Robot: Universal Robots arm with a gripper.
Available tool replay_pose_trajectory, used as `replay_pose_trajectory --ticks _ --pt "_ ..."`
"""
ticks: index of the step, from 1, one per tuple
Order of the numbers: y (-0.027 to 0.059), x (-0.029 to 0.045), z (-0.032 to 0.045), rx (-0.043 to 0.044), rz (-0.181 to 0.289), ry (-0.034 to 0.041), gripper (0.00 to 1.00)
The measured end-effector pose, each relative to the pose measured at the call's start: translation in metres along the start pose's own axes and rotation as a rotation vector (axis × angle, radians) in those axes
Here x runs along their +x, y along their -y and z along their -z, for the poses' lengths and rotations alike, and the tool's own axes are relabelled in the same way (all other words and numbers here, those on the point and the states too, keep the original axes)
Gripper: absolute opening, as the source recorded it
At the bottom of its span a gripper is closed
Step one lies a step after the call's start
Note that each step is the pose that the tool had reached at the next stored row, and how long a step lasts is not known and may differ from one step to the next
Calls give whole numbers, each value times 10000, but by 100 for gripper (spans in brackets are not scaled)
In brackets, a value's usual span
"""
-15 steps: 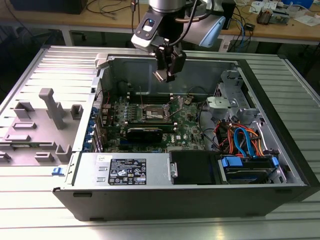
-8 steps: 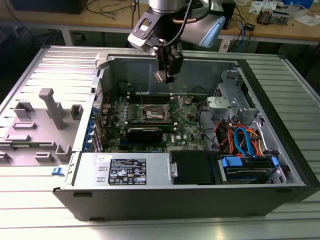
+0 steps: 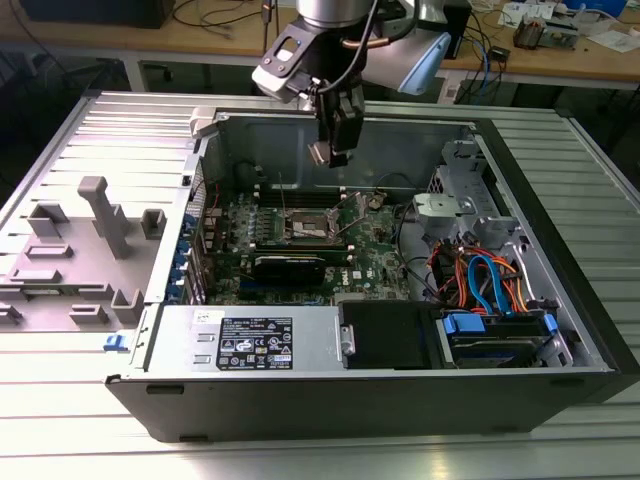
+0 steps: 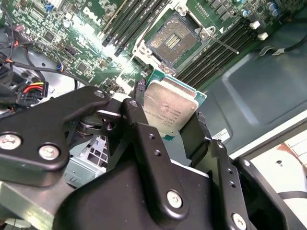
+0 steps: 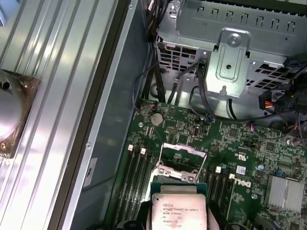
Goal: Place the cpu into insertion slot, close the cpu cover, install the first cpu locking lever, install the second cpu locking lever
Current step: 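Place the cpu into insertion slot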
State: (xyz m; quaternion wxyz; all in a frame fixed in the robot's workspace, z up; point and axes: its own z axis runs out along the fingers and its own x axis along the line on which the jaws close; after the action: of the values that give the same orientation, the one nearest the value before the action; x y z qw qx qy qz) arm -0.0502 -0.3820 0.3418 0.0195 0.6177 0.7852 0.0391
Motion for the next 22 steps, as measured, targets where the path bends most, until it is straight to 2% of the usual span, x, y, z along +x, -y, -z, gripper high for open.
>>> replay_pose_trajectory --ticks 10,22 --pt "12 0 -60 -9 -513 45 55" --pt "12 0 -64 -11 -556 47 55"
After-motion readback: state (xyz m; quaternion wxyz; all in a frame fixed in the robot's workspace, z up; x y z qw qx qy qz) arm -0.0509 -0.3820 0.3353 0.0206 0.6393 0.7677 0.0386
